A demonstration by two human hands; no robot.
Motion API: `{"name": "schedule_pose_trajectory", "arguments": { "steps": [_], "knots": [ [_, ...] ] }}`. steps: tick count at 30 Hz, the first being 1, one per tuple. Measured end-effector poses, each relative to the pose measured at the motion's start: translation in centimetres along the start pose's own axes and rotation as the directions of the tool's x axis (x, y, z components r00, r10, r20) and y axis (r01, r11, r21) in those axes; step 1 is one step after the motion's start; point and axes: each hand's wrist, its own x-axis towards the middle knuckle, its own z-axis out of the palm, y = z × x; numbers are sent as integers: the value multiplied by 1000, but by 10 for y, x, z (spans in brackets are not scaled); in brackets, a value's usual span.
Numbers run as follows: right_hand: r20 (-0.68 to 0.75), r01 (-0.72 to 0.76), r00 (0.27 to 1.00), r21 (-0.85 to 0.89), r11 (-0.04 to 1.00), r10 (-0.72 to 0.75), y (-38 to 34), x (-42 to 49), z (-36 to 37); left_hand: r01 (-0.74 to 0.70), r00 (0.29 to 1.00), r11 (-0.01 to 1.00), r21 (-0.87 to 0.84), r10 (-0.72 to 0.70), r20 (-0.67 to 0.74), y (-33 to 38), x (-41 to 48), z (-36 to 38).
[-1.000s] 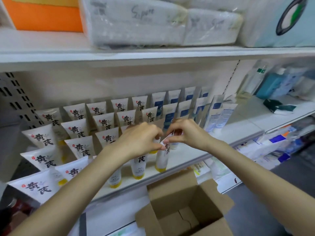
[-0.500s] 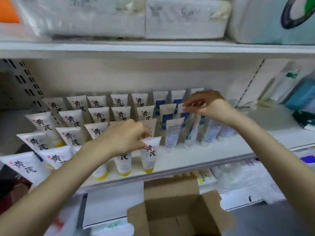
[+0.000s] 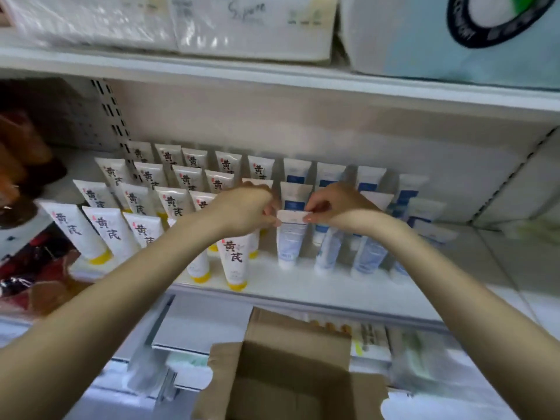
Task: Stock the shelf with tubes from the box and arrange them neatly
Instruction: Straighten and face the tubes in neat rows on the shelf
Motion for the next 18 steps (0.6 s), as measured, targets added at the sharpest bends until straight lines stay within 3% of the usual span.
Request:
{"name": "schedule_pose_trajectory", "arguments": {
  "steps": [6,18],
  "knots": [
    [-13,1,1000,68,998,0,6,-1,1,-12,1000,1000,11,12,2,8,-2,6],
    [89,-15,996,171,985,-1,-11,-10,-9,-89,988,994,-67,96,117,9,4,-10]
  ]
}}
